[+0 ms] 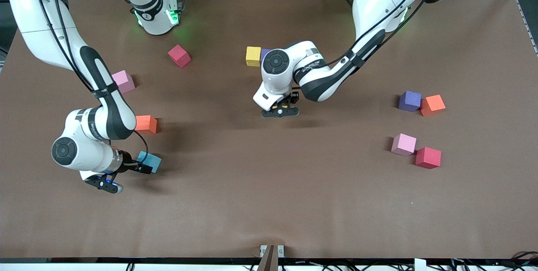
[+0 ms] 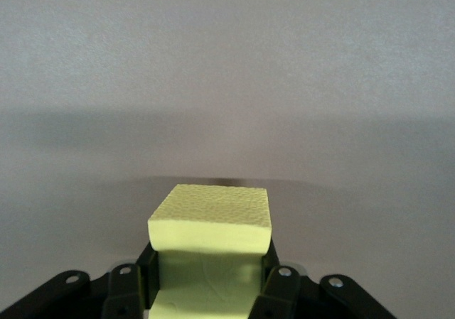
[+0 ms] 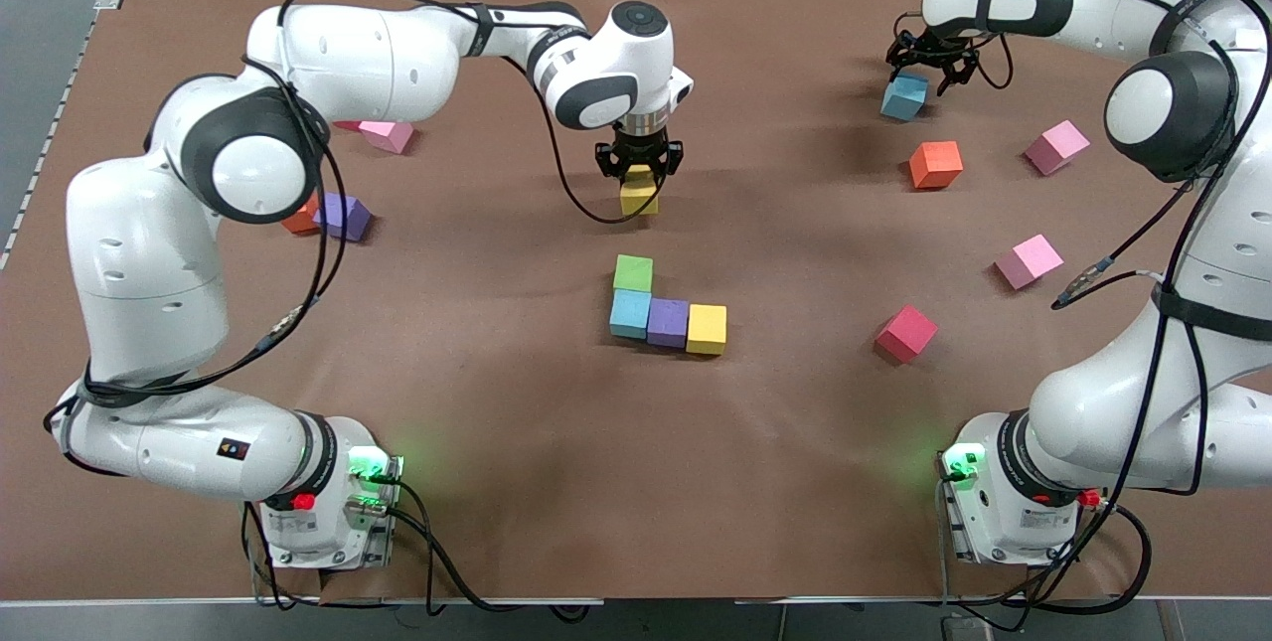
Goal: Form number 2 with 11 blocks
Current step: 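Carry the yellow cube toward the green cube while the right gripper carries cyan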
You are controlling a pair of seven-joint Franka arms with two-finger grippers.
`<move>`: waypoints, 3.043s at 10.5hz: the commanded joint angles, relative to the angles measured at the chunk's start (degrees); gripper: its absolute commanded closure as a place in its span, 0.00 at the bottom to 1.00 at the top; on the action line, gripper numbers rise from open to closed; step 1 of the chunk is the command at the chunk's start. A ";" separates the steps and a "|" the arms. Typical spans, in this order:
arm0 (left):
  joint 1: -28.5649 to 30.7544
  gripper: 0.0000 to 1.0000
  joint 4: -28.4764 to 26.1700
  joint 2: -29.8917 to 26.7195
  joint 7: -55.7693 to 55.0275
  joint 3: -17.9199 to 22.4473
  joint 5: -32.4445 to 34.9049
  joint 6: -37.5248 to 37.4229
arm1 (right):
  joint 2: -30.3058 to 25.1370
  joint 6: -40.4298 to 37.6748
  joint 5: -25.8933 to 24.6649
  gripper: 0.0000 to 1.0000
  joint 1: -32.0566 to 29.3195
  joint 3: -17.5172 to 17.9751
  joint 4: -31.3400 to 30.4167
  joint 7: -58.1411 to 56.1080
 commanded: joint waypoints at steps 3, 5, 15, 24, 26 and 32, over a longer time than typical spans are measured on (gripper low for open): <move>1.69 0.53 -7.74 -3.58 -0.01 -1.35 2.30 2.88 | 0.14 0.10 0.47 0.00 -0.18 0.87 -1.27 0.09; 1.87 0.53 -11.08 -4.38 -0.45 -1.35 2.65 6.21 | 0.06 0.10 0.91 0.00 -0.09 1.13 -2.15 0.09; 0.55 0.53 -12.85 -4.12 -1.85 -1.35 3.27 6.58 | -2.05 -0.87 4.69 1.00 1.49 4.81 -2.68 9.91; -0.42 0.54 -13.82 -4.38 -2.73 -1.35 3.27 6.58 | -5.04 -2.27 4.60 1.00 5.45 6.93 -3.30 19.07; -0.59 0.54 -13.82 -4.29 -2.73 -1.35 3.27 6.58 | -4.78 -2.36 4.60 1.00 5.54 6.93 -3.38 19.07; -0.59 0.00 -13.73 -4.21 -2.65 -1.35 3.27 6.58 | -5.57 -2.97 4.08 1.00 5.89 6.93 -3.30 18.81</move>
